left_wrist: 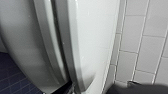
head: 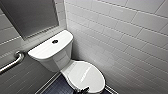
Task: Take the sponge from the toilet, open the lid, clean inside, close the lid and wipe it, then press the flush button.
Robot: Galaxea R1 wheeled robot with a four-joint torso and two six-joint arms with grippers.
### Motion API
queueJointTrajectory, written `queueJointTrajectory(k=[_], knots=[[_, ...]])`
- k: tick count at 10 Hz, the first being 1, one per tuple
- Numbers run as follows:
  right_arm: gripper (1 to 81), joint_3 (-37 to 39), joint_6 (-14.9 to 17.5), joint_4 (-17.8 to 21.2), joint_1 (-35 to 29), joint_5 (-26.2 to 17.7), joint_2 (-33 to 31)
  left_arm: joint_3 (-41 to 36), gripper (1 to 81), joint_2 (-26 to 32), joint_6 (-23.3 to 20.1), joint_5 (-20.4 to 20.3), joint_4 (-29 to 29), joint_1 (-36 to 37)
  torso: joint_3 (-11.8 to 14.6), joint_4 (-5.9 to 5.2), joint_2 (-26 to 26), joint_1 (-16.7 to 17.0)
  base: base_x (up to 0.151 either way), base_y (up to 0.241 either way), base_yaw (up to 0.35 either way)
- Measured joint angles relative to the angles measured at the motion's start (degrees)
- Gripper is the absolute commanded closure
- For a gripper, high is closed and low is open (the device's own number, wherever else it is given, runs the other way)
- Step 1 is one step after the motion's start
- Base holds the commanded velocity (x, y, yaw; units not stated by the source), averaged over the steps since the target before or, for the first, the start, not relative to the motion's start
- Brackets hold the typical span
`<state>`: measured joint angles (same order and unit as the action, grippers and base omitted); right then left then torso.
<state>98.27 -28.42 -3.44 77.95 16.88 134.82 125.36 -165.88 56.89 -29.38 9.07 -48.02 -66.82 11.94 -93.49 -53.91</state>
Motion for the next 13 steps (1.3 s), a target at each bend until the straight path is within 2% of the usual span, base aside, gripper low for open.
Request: queueJointTrajectory(k=[2, 6, 9, 12, 13], knots=[[81.1, 0.02, 0.0, -0.02, 0.0, 0.0, 0.24, 1.22, 1.0, -0.11, 3.28, -0.5, 0.9, 0.06, 0.0, 0.0, 0.0, 0.0, 0.0, 0.0, 0.0], [81.1, 0.07, 0.0, 0.0, -0.02, 0.0, 0.41, 3.5, 1.0, -1.27, 4.46, -1.77, 3.44, 0.09, 0.0, 0.0, -0.02, 0.02, 0.0, 0.0, 0.0], [81.1, 0.07, 0.0, -0.02, -0.02, 0.0, 0.57, 1.52, 1.0, -0.13, 4.68, 0.88, 4.16, 0.95, 0.0, 0.0, -0.02, 0.02, 0.0, 0.0, 0.0], [81.1, 0.1, 0.0, 0.0, -0.05, 0.01, 0.6, -3.02, 1.0, 2.07, 4.51, 4.19, 2.0, 1.9, 0.0, 0.0, 0.0, 0.0, 0.0, 0.0, 0.0], [81.1, 0.1, 0.0, 0.0, -0.06, -0.02, 0.6, -4.33, 1.0, 3.3, 4.4, 4.06, 1.32, 1.96, -0.02, 0.0, 0.0, 0.0, 0.0, 0.0, 0.0]])
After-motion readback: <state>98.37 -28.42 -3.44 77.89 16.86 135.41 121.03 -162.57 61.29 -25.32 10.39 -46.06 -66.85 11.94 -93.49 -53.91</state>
